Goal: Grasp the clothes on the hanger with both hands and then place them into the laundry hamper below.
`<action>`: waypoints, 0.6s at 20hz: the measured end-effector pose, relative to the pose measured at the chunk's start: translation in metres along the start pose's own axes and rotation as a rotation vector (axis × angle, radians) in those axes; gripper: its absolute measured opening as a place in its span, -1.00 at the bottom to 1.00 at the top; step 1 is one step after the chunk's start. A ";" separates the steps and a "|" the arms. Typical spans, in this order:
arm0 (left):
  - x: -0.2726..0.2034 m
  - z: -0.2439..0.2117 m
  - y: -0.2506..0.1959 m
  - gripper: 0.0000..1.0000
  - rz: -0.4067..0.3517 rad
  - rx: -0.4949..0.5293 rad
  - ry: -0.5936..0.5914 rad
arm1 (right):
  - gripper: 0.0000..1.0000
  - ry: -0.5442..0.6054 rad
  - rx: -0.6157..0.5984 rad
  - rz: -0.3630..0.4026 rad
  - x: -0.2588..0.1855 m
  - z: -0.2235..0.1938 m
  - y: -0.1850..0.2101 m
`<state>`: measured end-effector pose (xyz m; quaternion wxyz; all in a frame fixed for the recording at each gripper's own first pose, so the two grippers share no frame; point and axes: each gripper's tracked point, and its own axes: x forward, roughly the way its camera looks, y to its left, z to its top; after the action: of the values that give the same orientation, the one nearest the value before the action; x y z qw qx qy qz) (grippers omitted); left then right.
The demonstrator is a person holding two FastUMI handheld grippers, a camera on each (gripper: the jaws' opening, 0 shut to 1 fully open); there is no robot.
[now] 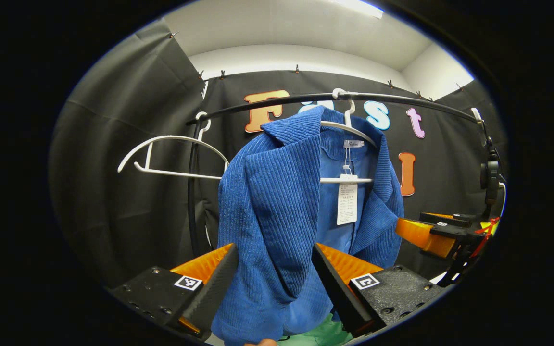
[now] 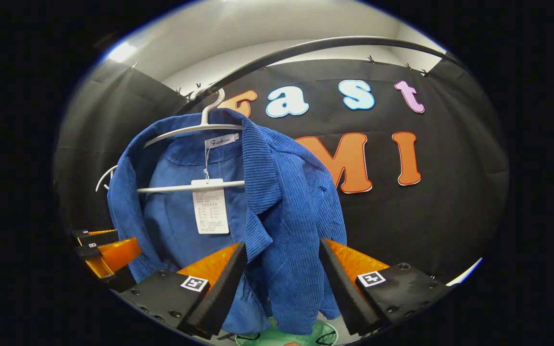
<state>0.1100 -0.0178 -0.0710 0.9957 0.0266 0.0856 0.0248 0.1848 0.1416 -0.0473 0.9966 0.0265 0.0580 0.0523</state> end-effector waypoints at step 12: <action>0.033 -0.001 0.018 0.84 0.091 0.012 -0.013 | 0.77 0.005 0.057 -0.026 0.063 -0.015 0.015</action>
<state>0.1414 0.0024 -0.0766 0.9939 0.0367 0.0780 0.0692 0.2433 0.1639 -0.0683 0.9959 0.0539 0.0624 0.0376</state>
